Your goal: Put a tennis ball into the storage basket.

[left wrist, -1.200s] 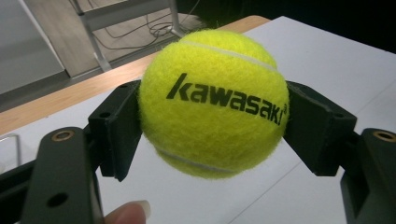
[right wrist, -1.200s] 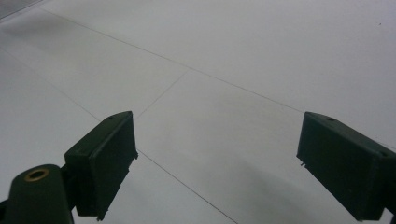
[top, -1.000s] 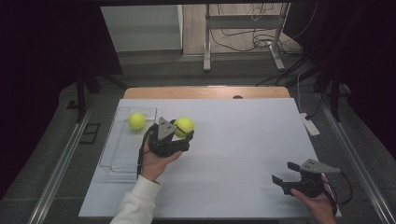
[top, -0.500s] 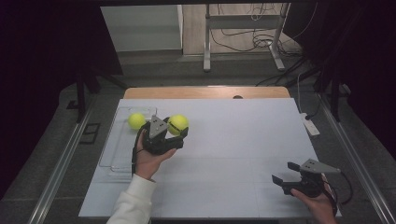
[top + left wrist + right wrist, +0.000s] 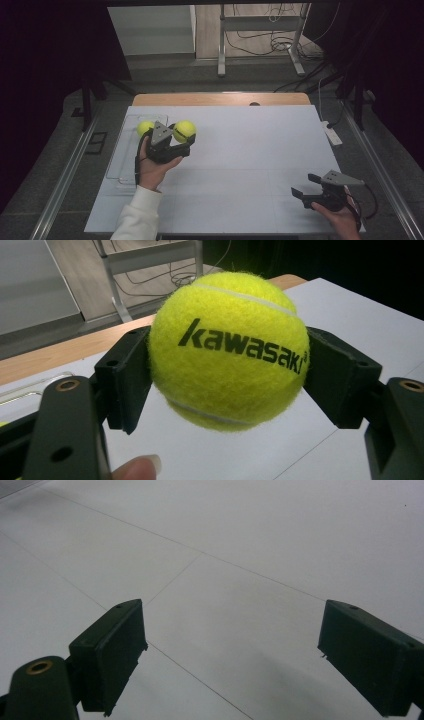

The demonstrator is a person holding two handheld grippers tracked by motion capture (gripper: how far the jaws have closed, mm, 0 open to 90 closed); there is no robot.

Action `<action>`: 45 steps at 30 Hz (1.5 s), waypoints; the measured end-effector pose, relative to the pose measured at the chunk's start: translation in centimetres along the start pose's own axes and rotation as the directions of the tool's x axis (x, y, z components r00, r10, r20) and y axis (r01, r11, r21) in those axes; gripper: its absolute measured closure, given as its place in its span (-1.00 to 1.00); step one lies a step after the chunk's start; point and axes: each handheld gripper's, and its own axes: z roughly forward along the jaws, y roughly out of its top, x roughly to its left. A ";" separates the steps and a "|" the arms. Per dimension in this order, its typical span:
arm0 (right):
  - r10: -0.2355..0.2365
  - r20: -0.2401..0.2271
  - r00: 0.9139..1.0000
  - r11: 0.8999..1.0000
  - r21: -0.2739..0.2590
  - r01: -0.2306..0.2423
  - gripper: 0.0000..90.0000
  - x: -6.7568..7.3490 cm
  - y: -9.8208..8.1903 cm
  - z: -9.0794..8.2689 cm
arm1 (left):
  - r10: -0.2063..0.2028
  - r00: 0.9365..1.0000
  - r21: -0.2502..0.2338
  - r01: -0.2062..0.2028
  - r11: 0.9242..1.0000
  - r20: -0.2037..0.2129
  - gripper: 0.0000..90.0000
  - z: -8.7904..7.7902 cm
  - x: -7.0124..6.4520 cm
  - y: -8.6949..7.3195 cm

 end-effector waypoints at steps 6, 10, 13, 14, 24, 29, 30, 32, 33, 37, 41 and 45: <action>0.000 0.001 1.000 1.000 0.000 0.000 -0.74 0.0 0.0 0.0 | -0.009 1.000 -0.003 0.009 1.000 -0.008 -0.42 -0.2 0.5 0.0; 0.001 -0.003 1.000 1.000 0.000 -0.001 -0.74 0.0 0.0 0.0 | -0.019 1.000 -0.010 0.018 1.000 -0.021 -0.42 -0.5 1.0 0.0; 0.000 0.000 1.000 1.000 0.001 0.000 -0.74 0.0 0.0 0.0 | -0.025 0.999 -0.011 0.025 1.000 -0.030 -0.42 -0.7 1.3 0.0; 0.002 0.000 1.000 1.000 0.000 -0.002 -0.74 0.0 0.0 0.0 | -0.027 0.999 -0.011 0.027 1.000 -0.033 -0.42 -0.7 1.4 0.0; 0.001 -0.001 1.000 1.000 -0.002 -0.001 -0.74 0.0 0.0 0.0 | -0.054 0.997 -0.009 0.053 0.999 -0.055 -0.42 -1.4 2.6 -0.3; 0.000 0.000 1.000 1.000 0.000 0.000 -0.74 0.0 0.0 0.0 | -0.067 0.996 -0.003 0.067 0.998 -0.066 -0.42 -1.5 3.1 -0.5; 0.000 0.000 1.000 1.000 0.000 0.000 -0.74 0.0 0.0 0.0 | -0.070 0.995 -0.004 0.070 0.998 -0.067 -0.42 -1.6 3.2 -0.5; 0.001 -0.002 1.000 1.000 -0.001 -0.001 -0.74 0.0 0.0 0.0 | -0.071 0.995 -0.002 0.071 0.997 -0.070 -0.42 -1.6 3.3 -0.6; 0.001 -0.002 1.000 1.000 -0.001 -0.001 -0.74 0.0 0.0 0.0 | -0.072 0.995 -0.001 0.072 0.997 -0.075 -0.42 -1.6 3.4 -0.6; 0.001 -0.003 1.000 1.000 0.000 -0.001 -0.74 0.0 0.0 0.0 | -0.077 0.992 0.004 0.077 0.997 -0.097 -0.42 -1.8 4.0 -0.8; 0.000 -0.002 1.000 1.000 -0.001 0.000 -0.74 0.1 0.0 0.0 | -0.089 0.989 0.014 0.091 0.996 -0.120 -0.42 -1.9 4.6 -1.1; 0.001 -0.003 1.000 1.000 0.000 -0.001 -0.74 0.1 0.0 0.0 | -0.094 0.986 0.026 0.098 0.995 -0.137 -0.42 -1.8 5.1 -1.5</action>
